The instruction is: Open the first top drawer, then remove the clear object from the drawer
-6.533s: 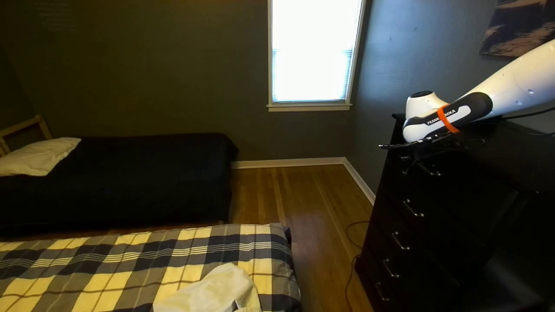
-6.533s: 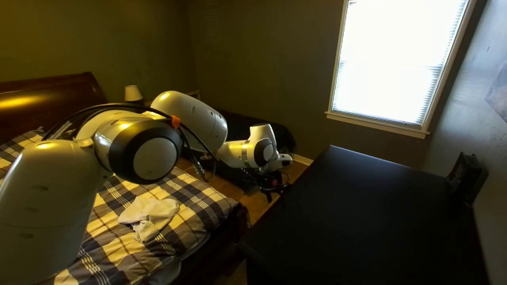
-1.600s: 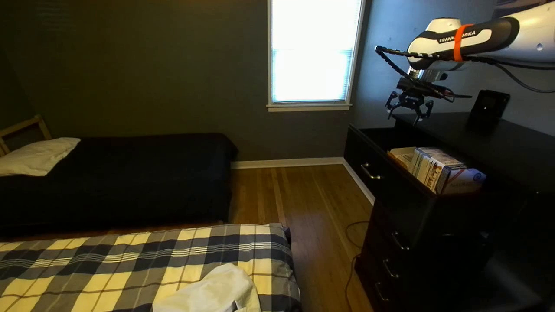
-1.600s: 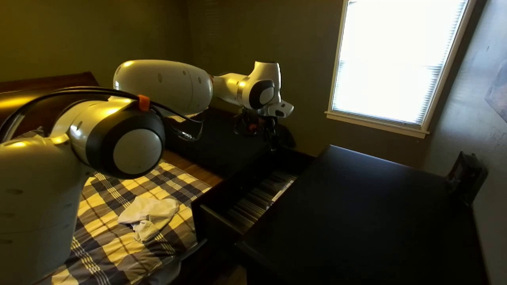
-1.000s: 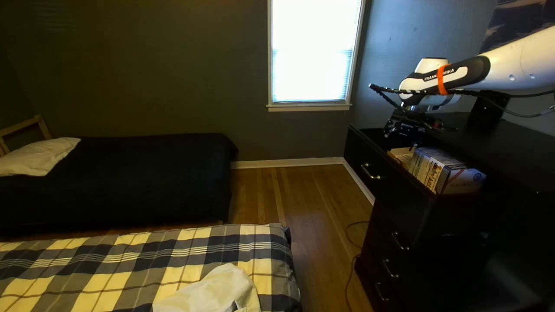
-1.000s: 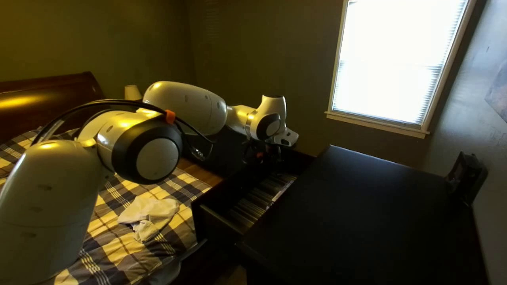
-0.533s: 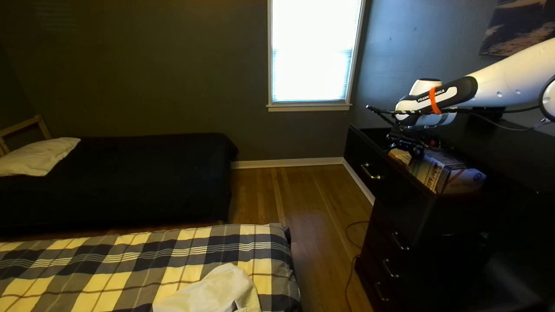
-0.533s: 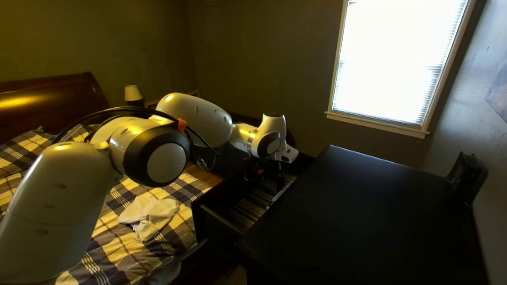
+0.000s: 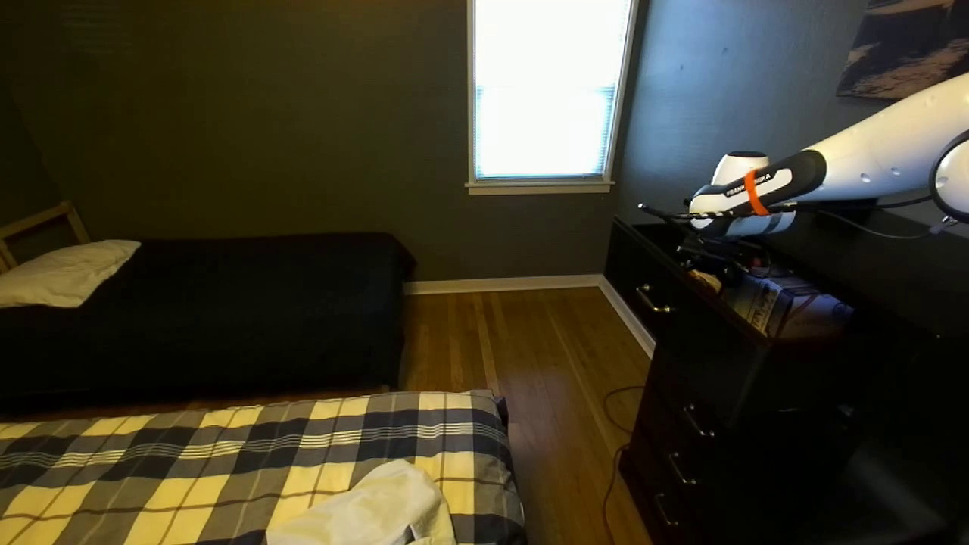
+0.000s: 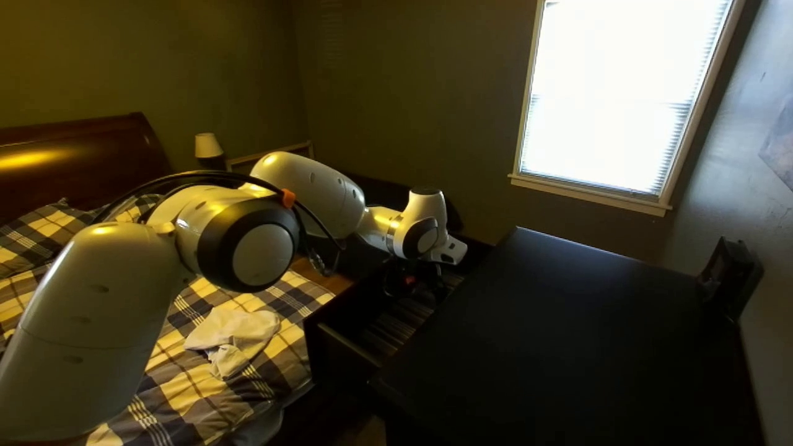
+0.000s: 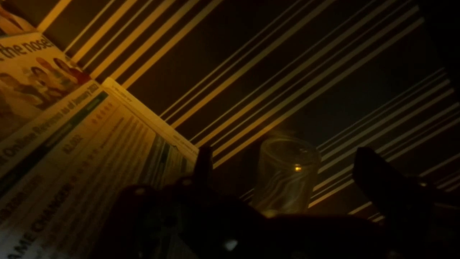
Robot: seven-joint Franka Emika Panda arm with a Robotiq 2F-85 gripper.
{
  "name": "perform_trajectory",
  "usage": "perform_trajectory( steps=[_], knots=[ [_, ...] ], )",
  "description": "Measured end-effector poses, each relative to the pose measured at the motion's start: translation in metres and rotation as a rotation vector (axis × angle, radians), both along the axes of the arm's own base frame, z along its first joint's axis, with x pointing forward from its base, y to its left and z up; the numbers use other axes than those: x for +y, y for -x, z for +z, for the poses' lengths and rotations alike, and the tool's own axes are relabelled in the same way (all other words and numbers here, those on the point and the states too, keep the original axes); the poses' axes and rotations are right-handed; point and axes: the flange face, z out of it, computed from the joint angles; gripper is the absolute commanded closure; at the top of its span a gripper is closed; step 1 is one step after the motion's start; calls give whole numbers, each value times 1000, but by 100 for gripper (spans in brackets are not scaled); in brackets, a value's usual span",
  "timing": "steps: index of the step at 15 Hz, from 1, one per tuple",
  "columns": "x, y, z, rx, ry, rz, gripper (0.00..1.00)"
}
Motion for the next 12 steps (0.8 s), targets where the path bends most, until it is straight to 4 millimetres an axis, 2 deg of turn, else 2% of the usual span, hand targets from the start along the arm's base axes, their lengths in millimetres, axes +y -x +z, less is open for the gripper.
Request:
perform_trajectory(
  steps=[5, 12],
  knots=[
    [-4, -1, -11, -39, 58, 25, 0],
    [-3, -5, -13, -93, 132, 16, 0]
  ],
)
